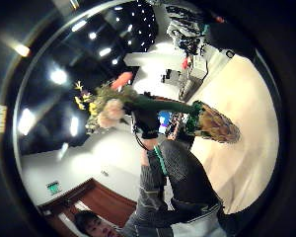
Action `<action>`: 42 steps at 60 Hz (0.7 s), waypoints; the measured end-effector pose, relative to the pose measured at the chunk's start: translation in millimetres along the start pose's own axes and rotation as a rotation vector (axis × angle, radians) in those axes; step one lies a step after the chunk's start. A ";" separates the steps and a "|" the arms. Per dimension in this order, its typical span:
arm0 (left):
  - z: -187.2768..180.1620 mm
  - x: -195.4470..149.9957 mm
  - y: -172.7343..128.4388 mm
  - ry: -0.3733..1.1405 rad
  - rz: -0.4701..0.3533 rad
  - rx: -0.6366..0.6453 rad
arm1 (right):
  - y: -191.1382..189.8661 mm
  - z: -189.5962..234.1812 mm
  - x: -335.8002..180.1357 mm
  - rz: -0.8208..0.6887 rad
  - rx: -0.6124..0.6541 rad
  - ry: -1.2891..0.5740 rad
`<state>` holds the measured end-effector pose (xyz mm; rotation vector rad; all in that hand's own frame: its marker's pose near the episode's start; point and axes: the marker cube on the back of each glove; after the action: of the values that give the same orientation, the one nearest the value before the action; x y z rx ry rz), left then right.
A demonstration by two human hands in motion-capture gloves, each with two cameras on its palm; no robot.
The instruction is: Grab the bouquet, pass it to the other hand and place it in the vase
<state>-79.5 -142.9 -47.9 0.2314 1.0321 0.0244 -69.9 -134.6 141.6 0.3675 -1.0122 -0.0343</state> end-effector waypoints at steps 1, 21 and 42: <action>-2.4 -8.3 3.8 -0.079 0.024 0.022 | 2.0 -0.7 0.9 0.018 0.001 0.005; -21.9 -104.0 55.9 -0.301 -0.098 0.011 | 0.5 -5.9 27.4 0.095 0.014 -0.031; -42.3 -93.8 63.8 -0.307 0.075 0.121 | -4.4 -42.8 39.4 0.005 0.171 0.296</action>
<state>-158.3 -85.1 23.7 0.3715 0.7199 -0.0058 -12.6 -134.4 152.3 0.5103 -0.7250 0.1099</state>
